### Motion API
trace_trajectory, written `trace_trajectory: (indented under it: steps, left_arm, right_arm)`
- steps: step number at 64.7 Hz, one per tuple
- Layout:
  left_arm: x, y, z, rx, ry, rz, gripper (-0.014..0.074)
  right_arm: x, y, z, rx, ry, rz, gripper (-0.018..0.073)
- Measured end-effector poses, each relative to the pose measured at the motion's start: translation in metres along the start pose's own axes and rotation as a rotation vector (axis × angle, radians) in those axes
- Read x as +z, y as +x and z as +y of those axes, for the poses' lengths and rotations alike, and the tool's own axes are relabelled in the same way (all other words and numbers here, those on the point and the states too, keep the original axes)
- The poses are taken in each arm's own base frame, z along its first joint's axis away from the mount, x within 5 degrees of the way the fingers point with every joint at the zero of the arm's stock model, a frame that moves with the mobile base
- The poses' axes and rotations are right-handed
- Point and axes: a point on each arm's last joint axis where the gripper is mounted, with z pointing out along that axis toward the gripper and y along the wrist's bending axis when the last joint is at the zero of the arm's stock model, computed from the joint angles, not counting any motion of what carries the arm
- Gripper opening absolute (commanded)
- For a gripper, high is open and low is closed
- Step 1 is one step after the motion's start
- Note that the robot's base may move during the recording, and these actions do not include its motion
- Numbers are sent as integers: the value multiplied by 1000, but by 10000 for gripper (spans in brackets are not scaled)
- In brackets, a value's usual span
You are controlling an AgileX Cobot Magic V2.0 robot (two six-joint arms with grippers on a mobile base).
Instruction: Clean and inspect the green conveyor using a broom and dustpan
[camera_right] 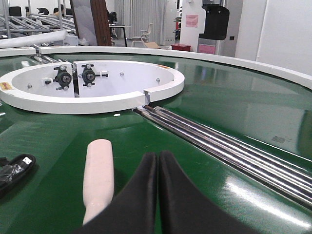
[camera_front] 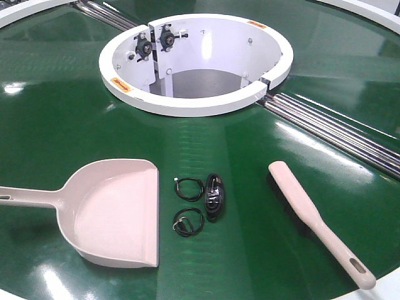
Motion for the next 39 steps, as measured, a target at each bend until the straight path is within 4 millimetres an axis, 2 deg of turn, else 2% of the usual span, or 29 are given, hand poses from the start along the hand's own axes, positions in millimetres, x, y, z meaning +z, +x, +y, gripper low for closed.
trace_trajectory:
  steps: [10,21,30,39]
  left_arm:
    - [-8,-32,4,112,-2,65,485]
    - [-5,-80,9,319,35,204,485]
    - [14,-110,11,515,103,310,485]
    - [46,-122,9,667,211,415,485]
  right_arm:
    - [0,0,0,0,0,0,-9]
    - [0,0,0,0,0,0,-9]
    - [0,0,0,0,0,0,-9]
    - [0,0,0,0,0,0,-9]
